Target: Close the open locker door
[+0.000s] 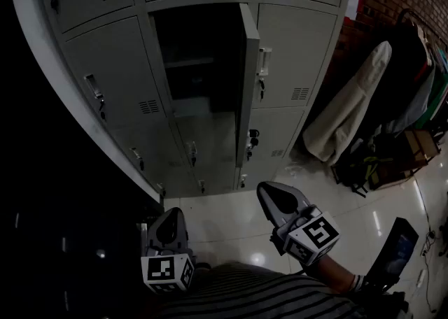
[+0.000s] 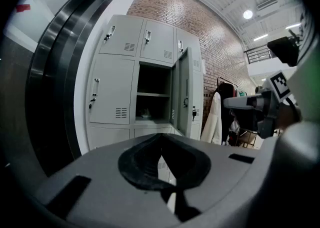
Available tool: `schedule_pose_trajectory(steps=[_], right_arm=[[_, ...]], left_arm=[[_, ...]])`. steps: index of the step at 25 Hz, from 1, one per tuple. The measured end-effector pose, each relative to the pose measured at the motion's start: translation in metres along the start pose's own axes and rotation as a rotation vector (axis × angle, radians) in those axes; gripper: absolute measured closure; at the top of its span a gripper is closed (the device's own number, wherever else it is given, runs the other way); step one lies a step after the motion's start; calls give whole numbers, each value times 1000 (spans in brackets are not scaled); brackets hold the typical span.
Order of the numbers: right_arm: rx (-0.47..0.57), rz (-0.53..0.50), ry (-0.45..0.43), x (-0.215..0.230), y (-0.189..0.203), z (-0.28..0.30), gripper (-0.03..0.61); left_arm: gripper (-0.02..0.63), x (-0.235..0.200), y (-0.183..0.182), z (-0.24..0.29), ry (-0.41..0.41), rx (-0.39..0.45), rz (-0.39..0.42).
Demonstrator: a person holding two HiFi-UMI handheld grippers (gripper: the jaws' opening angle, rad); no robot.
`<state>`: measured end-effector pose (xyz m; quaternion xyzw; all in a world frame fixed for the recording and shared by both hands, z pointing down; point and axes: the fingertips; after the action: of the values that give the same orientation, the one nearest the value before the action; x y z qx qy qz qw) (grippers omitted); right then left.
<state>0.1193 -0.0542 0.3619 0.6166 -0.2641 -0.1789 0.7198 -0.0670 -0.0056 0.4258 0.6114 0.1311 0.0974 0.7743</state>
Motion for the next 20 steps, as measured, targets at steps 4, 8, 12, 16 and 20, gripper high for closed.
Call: schedule_pose_trajectory(steps=[4, 8, 12, 16, 20], right_arm=[[57, -59, -55, 14, -19, 10, 575], [77, -80, -85, 21, -33, 27, 471], [106, -112, -66, 44, -46, 51, 455], [104, -171, -71, 59, -59, 82, 415], [79, -211, -118, 54, -68, 104, 387]], left_arm=[[609, 11, 4, 7, 5, -14, 11], [609, 10, -2, 18, 4, -12, 22], [609, 1, -11, 33, 18, 14, 32], [609, -14, -14, 56, 44, 13, 27], [609, -19, -28, 82, 101, 10, 29]])
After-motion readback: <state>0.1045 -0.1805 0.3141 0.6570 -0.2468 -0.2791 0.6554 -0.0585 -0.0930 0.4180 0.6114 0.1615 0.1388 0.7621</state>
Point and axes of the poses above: the fingertips, and each gripper's own axes: z forward along the fingers, x to its right, y out of its underside, and after that the axes turned 11 degrees about y, right-handed
